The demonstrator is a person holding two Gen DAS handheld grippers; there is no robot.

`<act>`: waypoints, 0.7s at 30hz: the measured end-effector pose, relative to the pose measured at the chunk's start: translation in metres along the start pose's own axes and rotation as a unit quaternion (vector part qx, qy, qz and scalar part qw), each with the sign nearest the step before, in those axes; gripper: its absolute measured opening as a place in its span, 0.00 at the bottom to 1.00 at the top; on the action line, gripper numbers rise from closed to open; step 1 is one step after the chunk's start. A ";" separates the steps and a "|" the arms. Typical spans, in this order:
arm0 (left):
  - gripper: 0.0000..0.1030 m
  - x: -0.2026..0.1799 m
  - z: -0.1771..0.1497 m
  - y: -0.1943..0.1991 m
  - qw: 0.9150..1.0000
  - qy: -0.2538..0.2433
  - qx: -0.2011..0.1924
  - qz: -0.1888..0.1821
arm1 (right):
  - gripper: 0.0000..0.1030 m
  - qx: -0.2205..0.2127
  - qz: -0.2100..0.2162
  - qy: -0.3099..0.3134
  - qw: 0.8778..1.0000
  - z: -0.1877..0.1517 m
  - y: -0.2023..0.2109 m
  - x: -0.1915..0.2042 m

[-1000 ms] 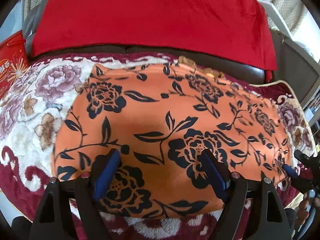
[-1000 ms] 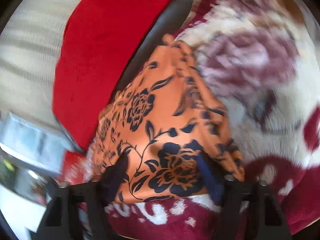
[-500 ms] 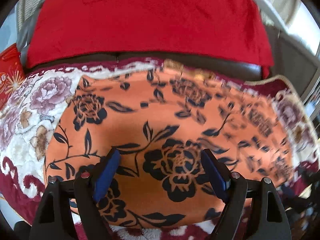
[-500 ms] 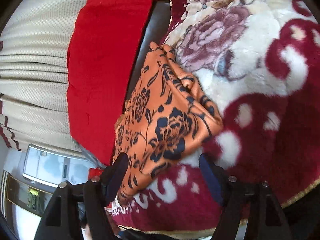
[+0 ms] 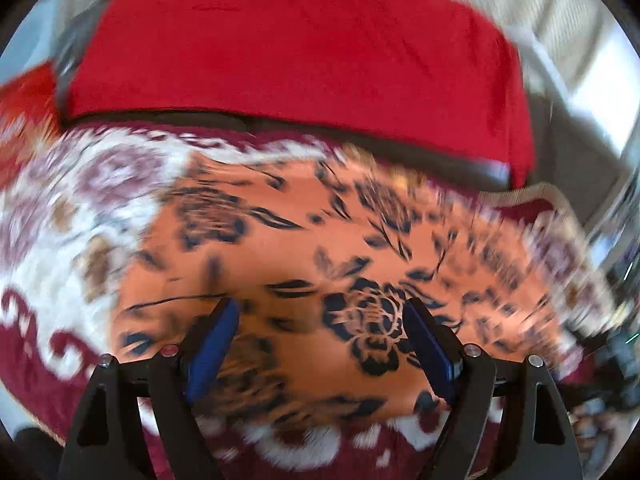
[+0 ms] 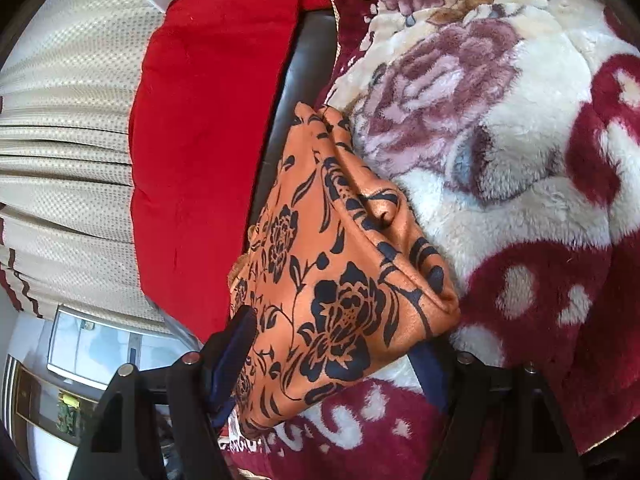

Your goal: Fold small clothes

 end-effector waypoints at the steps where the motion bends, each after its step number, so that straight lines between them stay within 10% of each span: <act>1: 0.82 0.025 -0.001 0.008 0.999 0.048 0.001 -0.021 | 0.73 0.001 0.001 0.000 1.000 0.000 -0.002 0.001; 4: 0.82 0.092 -0.021 0.011 0.974 0.214 0.047 -0.065 | 0.73 0.005 0.004 0.001 1.000 0.001 -0.002 -0.001; 6: 0.82 0.127 -0.047 0.002 0.932 0.334 0.089 -0.112 | 0.73 0.010 0.001 0.007 1.000 0.000 -0.002 -0.001; 11: 0.82 0.139 -0.064 -0.022 0.881 0.426 0.122 -0.166 | 0.73 0.014 -0.005 0.010 1.000 -0.003 -0.005 0.003; 19: 0.79 0.139 -0.058 -0.054 0.862 0.460 0.150 -0.151 | 0.73 0.014 -0.003 0.009 1.000 -0.006 -0.007 0.002; 20: 0.73 0.139 -0.056 -0.055 0.864 0.461 0.143 -0.141 | 0.73 0.014 -0.004 0.009 1.000 -0.006 -0.007 0.002; 21: 0.38 0.139 -0.052 -0.055 0.870 0.454 0.137 -0.137 | 0.73 0.015 -0.004 0.010 1.000 -0.006 -0.008 0.002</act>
Point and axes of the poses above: each gripper's, at about its wrist camera, not at the fingertips, and y roughly against the way its jaws point, x to its left, z to its top, the point moved 4 cm from there along -y, roughly the way its jaws point, and after that the axes turned 15 degrees about z, right-handed, at the moved point
